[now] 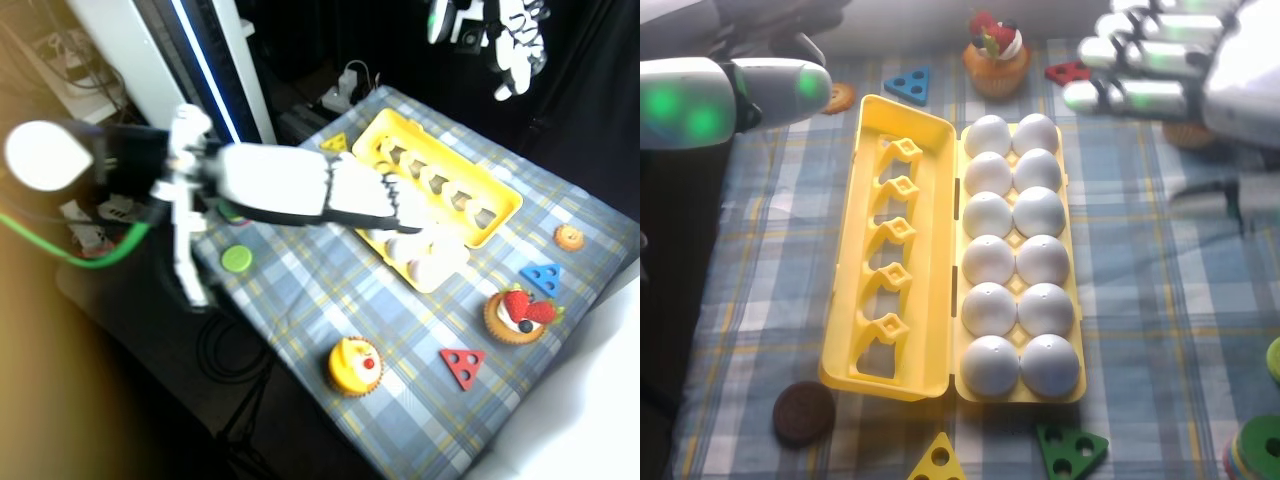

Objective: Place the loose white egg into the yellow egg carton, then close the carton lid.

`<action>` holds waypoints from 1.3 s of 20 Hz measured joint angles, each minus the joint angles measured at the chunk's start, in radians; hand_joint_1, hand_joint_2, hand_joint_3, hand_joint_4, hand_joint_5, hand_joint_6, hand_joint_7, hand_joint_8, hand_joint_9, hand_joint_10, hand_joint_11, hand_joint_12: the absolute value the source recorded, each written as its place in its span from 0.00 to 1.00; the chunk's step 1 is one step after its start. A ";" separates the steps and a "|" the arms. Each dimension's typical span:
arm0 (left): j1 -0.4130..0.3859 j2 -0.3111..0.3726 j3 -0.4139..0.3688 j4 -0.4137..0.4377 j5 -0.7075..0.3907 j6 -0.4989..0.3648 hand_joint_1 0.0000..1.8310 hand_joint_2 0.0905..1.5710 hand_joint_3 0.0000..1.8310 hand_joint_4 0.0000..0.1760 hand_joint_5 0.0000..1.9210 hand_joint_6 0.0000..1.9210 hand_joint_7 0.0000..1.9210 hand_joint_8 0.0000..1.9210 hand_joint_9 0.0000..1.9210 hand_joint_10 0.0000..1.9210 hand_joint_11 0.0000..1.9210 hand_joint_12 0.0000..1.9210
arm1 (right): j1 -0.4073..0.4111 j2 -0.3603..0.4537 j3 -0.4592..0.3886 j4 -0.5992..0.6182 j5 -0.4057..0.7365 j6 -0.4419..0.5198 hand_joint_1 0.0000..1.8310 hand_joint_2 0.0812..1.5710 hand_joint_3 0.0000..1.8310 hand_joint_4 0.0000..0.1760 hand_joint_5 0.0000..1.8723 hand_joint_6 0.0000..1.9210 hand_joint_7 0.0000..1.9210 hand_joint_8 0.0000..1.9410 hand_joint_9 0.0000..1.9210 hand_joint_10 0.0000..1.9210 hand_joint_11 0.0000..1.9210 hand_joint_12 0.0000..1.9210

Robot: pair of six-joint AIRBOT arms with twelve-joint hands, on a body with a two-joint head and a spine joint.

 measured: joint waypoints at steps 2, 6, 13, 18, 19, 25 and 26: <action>0.041 0.000 0.018 -0.015 -0.025 -0.061 0.25 0.93 0.00 0.00 0.00 0.00 0.00 0.00 0.01 0.00 0.00 0.27 | -0.079 0.065 -0.037 0.130 0.098 -0.074 0.14 0.82 0.01 0.57 0.00 0.00 0.00 0.00 0.00 0.00 0.00 0.00; 0.081 -0.003 0.064 -0.034 -0.031 -0.169 0.19 0.95 0.00 0.00 0.00 0.00 0.00 0.00 0.05 0.02 0.00 0.57 | -0.180 0.134 -0.095 0.261 0.210 -0.180 0.24 0.83 0.00 0.17 0.00 0.00 0.00 0.00 0.00 0.00 0.00 0.00; 0.192 -0.084 0.178 0.033 0.010 -0.440 0.04 0.94 0.00 0.00 0.00 0.00 0.00 0.00 0.05 0.03 0.00 0.55 | -0.215 0.165 -0.123 0.297 0.299 -0.184 0.23 0.82 0.00 0.00 0.00 0.00 0.00 0.00 0.00 0.00 0.00 0.00; 0.222 -0.137 0.206 0.154 0.048 -0.595 0.00 0.90 0.00 0.06 0.00 0.00 0.00 0.00 0.09 0.03 0.00 0.59 | -0.217 0.166 -0.128 0.294 0.301 -0.185 0.24 0.83 0.00 0.00 0.00 0.00 0.00 0.00 0.00 0.00 0.00 0.00; 0.237 -0.149 0.215 0.165 0.046 -0.623 0.00 0.89 0.00 0.00 0.00 0.00 0.00 0.00 0.10 0.02 0.01 0.61 | -0.217 0.166 -0.128 0.293 0.301 -0.185 0.22 0.83 0.00 0.00 0.00 0.00 0.00 0.00 0.00 0.00 0.00 0.00; 0.314 -0.187 0.235 0.169 0.041 -0.690 0.00 0.85 0.00 0.00 0.00 0.00 0.00 0.00 0.19 0.04 0.05 0.64 | -0.217 0.169 -0.131 0.292 0.303 -0.185 0.22 0.83 0.00 0.08 0.00 0.00 0.00 0.00 0.00 0.00 0.00 0.00; 0.328 -0.194 0.237 0.167 0.033 -0.707 0.00 0.83 0.00 0.00 0.00 0.00 0.00 0.00 0.20 0.03 0.05 0.65 | -0.217 0.169 -0.132 0.293 0.306 -0.185 0.23 0.83 0.00 0.01 0.00 0.00 0.00 0.00 0.00 0.00 0.00 0.00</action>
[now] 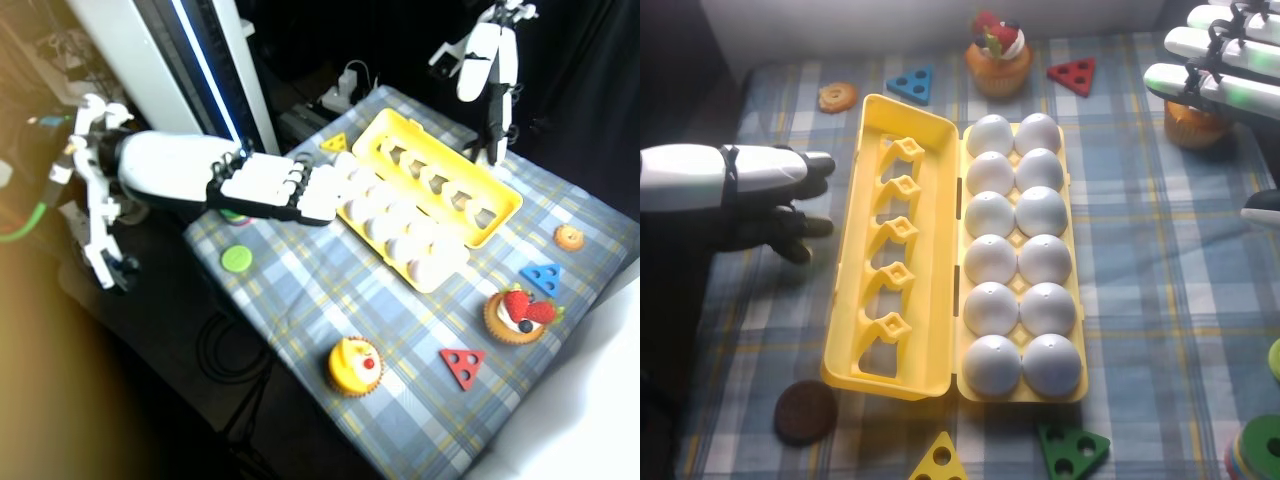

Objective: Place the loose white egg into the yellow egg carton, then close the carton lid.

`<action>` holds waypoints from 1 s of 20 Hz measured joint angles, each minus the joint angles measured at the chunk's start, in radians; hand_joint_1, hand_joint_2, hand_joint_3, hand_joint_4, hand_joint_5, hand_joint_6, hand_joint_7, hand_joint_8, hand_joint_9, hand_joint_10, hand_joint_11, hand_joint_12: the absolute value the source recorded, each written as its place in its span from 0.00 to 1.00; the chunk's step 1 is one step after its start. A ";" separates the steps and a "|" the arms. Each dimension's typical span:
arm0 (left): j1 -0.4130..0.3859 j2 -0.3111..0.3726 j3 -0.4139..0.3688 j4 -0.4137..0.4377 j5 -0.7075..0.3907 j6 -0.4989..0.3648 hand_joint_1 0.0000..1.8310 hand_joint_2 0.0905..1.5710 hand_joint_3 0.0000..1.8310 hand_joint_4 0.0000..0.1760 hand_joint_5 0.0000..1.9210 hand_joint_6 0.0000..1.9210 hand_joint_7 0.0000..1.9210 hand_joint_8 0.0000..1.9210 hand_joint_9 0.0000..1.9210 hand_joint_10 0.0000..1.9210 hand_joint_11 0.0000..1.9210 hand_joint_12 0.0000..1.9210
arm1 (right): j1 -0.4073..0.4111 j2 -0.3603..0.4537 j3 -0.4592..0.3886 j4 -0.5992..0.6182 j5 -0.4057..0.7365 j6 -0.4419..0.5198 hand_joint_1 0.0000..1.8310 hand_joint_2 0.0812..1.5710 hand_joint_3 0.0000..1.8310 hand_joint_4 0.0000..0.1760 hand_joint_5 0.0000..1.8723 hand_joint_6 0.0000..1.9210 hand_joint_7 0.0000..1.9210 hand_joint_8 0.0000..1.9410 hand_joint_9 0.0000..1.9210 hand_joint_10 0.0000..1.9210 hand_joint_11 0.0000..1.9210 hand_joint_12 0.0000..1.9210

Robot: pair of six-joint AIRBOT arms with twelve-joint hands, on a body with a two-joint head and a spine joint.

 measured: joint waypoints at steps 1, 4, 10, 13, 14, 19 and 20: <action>0.008 -0.005 0.000 0.002 -0.006 -0.007 0.00 0.82 0.00 0.00 0.00 0.00 0.00 0.00 0.19 0.03 0.04 0.65 | 0.000 0.000 0.000 0.002 0.000 0.000 0.24 0.84 0.00 0.00 0.00 0.00 0.00 0.00 0.00 0.00 0.00 0.00; 0.008 -0.019 0.000 0.016 -0.035 -0.037 0.00 0.80 0.00 0.00 0.00 0.00 0.00 0.00 0.22 0.03 0.09 0.69 | 0.000 0.002 0.000 0.001 0.002 0.000 0.23 0.84 0.00 0.12 0.00 0.00 0.00 0.00 0.00 0.00 0.00 0.00; 0.005 -0.005 -0.039 0.016 -0.152 -0.047 0.04 0.83 0.00 0.00 0.00 0.00 0.00 0.00 0.24 0.02 0.11 0.65 | 0.000 0.002 0.000 0.002 0.002 0.000 0.24 0.83 0.00 0.05 0.00 0.00 0.00 0.00 0.00 0.00 0.00 0.00; -0.019 -0.001 -0.061 0.029 -0.197 -0.016 0.07 0.81 0.00 0.14 0.00 0.00 0.00 0.00 0.24 0.01 0.17 0.62 | 0.000 0.002 0.000 0.004 0.002 0.000 0.26 0.83 0.00 0.05 0.00 0.00 0.00 0.00 0.00 0.00 0.00 0.00; -0.024 -0.001 -0.068 0.034 -0.212 -0.006 0.02 0.81 0.00 0.17 0.00 0.00 0.00 0.00 0.23 0.01 0.16 0.61 | 0.000 0.002 0.000 0.004 0.002 0.000 0.26 0.83 0.00 0.00 0.00 0.00 0.00 0.00 0.00 0.00 0.00 0.00; -0.137 -0.015 -0.073 0.142 -0.217 0.016 0.00 0.82 0.00 0.49 0.00 0.00 0.00 0.00 0.21 0.00 0.04 0.66 | 0.000 0.003 0.000 0.005 0.002 0.000 0.27 0.82 0.00 0.00 0.00 0.00 0.00 0.00 0.00 0.00 0.00 0.00; -0.174 -0.044 -0.053 0.190 -0.209 -0.010 0.00 0.78 0.00 0.61 0.00 0.00 0.00 0.00 0.17 0.00 0.00 0.67 | 0.000 0.003 0.000 0.005 0.003 0.000 0.27 0.82 0.00 0.01 0.00 0.00 0.00 0.00 0.00 0.00 0.00 0.00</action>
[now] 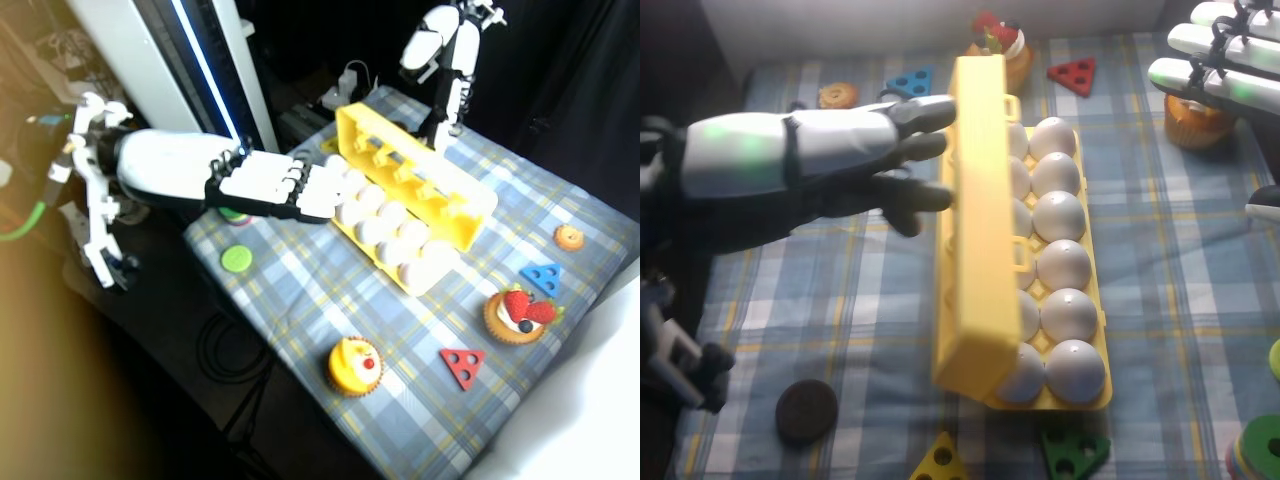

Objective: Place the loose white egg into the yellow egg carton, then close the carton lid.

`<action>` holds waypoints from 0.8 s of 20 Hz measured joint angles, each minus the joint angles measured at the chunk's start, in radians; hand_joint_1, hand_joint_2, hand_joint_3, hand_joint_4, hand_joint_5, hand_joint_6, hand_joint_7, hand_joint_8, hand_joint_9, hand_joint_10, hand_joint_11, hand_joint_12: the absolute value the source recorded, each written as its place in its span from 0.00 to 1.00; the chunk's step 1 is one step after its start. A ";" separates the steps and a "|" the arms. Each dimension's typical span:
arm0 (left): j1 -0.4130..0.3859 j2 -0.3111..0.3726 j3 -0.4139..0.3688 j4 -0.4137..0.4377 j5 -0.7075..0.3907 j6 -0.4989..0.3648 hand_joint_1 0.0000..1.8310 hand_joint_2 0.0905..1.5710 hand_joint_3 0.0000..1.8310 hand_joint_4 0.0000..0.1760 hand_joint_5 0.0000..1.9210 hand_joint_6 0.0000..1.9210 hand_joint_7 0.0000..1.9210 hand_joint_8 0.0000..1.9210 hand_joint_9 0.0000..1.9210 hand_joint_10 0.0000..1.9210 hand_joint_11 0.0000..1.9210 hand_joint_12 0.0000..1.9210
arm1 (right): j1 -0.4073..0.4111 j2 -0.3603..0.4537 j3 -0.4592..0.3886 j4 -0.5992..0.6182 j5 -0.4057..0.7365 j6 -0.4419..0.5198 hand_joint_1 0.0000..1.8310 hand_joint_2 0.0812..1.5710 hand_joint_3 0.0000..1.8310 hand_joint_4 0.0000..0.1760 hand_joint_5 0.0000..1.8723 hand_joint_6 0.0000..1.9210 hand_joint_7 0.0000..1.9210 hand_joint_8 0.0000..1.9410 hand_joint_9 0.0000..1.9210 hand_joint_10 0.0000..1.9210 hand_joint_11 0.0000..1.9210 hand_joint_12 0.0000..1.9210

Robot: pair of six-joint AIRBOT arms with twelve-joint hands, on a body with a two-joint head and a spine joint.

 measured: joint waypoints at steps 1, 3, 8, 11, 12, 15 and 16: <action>-0.023 -0.024 0.018 0.041 0.012 -0.030 0.00 0.80 0.00 0.57 0.00 0.00 0.00 0.00 0.16 0.00 0.00 0.67 | 0.000 0.000 0.000 0.000 0.001 0.000 0.27 0.82 0.00 0.08 0.00 0.00 0.00 0.00 0.00 0.00 0.00 0.00; -0.070 -0.082 0.064 0.146 0.053 -0.108 0.00 0.86 0.01 0.23 0.00 0.00 0.00 0.00 0.14 0.00 0.00 0.62 | 0.000 0.004 -0.003 0.001 -0.001 0.000 0.27 0.82 0.00 0.07 0.00 0.00 0.00 0.00 0.00 0.00 0.00 0.00; -0.145 -0.169 0.126 0.301 0.095 -0.240 0.00 0.87 0.00 0.17 0.00 0.00 0.09 0.00 0.24 0.07 0.03 0.83 | 0.000 0.010 -0.005 0.007 0.005 0.000 0.27 0.82 0.00 0.04 0.00 0.00 0.00 0.00 0.00 0.00 0.00 0.00; -0.219 -0.241 0.177 0.515 0.113 -0.377 0.00 0.88 0.00 0.05 0.00 0.00 0.01 0.00 0.13 0.04 0.00 0.84 | 0.000 0.012 -0.008 0.008 0.008 0.000 0.26 0.82 0.00 0.13 0.00 0.00 0.00 0.00 0.00 0.00 0.00 0.00; -0.236 -0.259 0.188 0.564 0.113 -0.421 0.00 0.88 0.00 0.02 0.00 0.00 0.00 0.00 0.12 0.04 0.00 0.85 | 0.000 0.012 -0.008 0.008 0.007 0.000 0.26 0.82 0.00 0.13 0.00 0.00 0.00 0.00 0.00 0.00 0.00 0.00; -0.264 -0.277 0.196 0.660 0.109 -0.484 0.00 0.89 0.00 0.17 0.00 0.00 0.00 0.00 0.11 0.05 0.00 0.83 | 0.000 0.016 -0.007 0.010 0.006 0.000 0.24 0.83 0.00 0.21 0.00 0.00 0.00 0.00 0.00 0.00 0.00 0.00; -0.267 -0.270 0.193 0.663 0.109 -0.483 0.00 0.89 0.00 0.17 0.00 0.00 0.00 0.00 0.11 0.05 0.00 0.83 | 0.000 0.019 -0.007 0.011 0.005 0.000 0.24 0.83 0.00 0.21 0.00 0.00 0.00 0.00 0.00 0.00 0.00 0.00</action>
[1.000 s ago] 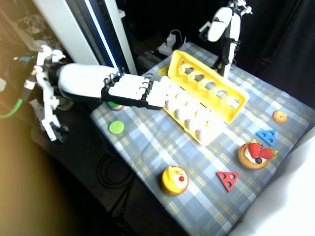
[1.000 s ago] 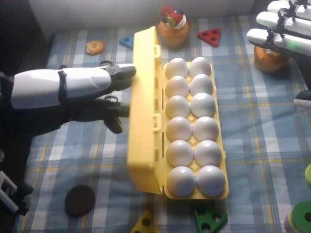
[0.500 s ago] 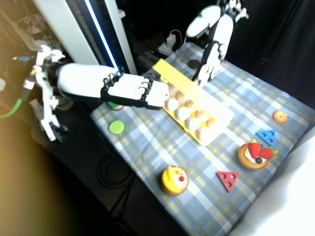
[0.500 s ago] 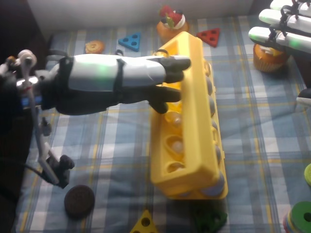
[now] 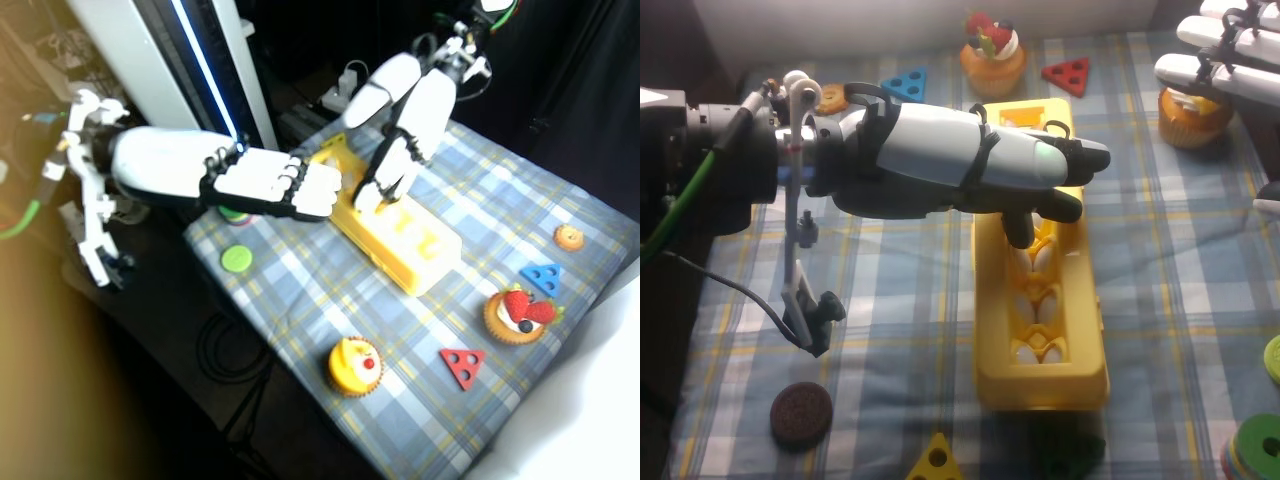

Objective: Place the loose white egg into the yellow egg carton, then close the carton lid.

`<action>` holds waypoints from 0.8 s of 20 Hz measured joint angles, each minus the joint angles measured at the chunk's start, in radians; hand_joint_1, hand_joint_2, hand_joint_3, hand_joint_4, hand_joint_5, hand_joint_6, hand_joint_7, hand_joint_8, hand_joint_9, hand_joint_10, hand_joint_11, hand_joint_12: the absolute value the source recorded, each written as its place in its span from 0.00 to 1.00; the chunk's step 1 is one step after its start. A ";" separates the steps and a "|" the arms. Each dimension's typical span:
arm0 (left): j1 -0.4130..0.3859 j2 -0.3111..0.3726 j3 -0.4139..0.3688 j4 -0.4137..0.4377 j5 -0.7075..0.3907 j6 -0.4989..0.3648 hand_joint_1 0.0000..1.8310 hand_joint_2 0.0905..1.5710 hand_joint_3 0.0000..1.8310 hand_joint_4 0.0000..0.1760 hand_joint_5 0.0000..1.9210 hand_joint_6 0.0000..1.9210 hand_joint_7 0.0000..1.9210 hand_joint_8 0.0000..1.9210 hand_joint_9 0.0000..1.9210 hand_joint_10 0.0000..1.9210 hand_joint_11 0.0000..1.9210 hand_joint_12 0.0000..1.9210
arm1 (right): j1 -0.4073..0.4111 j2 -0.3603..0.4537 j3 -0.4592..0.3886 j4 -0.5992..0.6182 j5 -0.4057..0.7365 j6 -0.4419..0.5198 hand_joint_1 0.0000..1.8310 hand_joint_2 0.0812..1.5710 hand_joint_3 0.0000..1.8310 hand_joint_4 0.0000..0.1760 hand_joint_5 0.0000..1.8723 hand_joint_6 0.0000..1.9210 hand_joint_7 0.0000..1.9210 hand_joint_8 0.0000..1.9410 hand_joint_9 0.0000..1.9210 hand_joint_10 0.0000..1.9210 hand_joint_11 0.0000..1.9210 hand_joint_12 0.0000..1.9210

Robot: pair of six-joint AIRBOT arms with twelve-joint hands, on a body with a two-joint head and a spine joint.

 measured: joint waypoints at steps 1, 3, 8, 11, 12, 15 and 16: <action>0.000 0.018 -0.011 -0.005 0.002 0.016 0.00 0.88 0.00 0.29 0.00 0.00 0.00 0.00 0.12 0.05 0.00 0.83 | 0.000 0.000 0.000 0.001 0.003 0.000 0.24 0.83 0.00 0.18 0.00 0.00 0.00 0.00 0.00 0.00 0.00 0.00; -0.005 0.096 -0.065 -0.067 0.002 0.120 0.00 0.87 0.00 0.23 0.00 0.00 0.00 0.00 0.09 0.05 0.00 0.83 | 0.000 0.000 -0.002 0.000 0.001 0.000 0.25 0.83 0.00 0.20 0.00 0.00 0.00 0.00 0.00 0.00 0.00 0.00; -0.053 0.277 -0.196 -0.226 0.012 0.356 0.00 0.89 0.00 0.51 0.00 0.00 0.00 0.00 0.00 0.02 0.00 0.61 | -0.008 0.031 -0.025 0.001 0.027 0.000 0.24 0.83 0.00 0.32 0.00 0.00 0.00 0.00 0.00 0.00 0.00 0.00; -0.051 0.375 -0.273 -0.415 0.020 0.608 0.06 0.90 0.00 0.18 0.00 0.00 0.00 0.00 0.01 0.00 0.00 0.35 | -0.055 0.055 -0.043 0.023 0.074 0.000 0.28 0.81 0.00 0.42 0.00 0.00 0.00 0.00 0.00 0.00 0.00 0.00; -0.050 0.406 -0.288 -0.500 0.021 0.690 0.08 0.90 0.00 0.24 0.00 0.00 0.00 0.00 0.00 0.00 0.00 0.23 | -0.062 0.061 -0.048 0.030 0.088 0.000 0.28 0.81 0.00 0.35 0.00 0.00 0.00 0.00 0.00 0.00 0.00 0.00; 0.030 0.464 -0.330 -0.784 -0.004 0.962 0.09 0.84 0.00 0.00 0.00 0.00 0.01 0.01 0.00 0.01 0.00 0.28 | -0.081 0.066 -0.051 0.058 0.145 -0.001 0.30 0.80 0.00 0.38 0.00 0.00 0.00 0.00 0.00 0.00 0.00 0.00; 0.062 0.472 -0.341 -0.852 -0.023 1.030 0.11 0.82 0.00 0.00 0.00 0.00 0.00 0.00 0.00 0.00 0.00 0.09 | -0.083 0.066 -0.051 0.060 0.154 0.000 0.33 0.78 0.00 0.43 0.00 0.00 0.00 0.00 0.00 0.00 0.00 0.00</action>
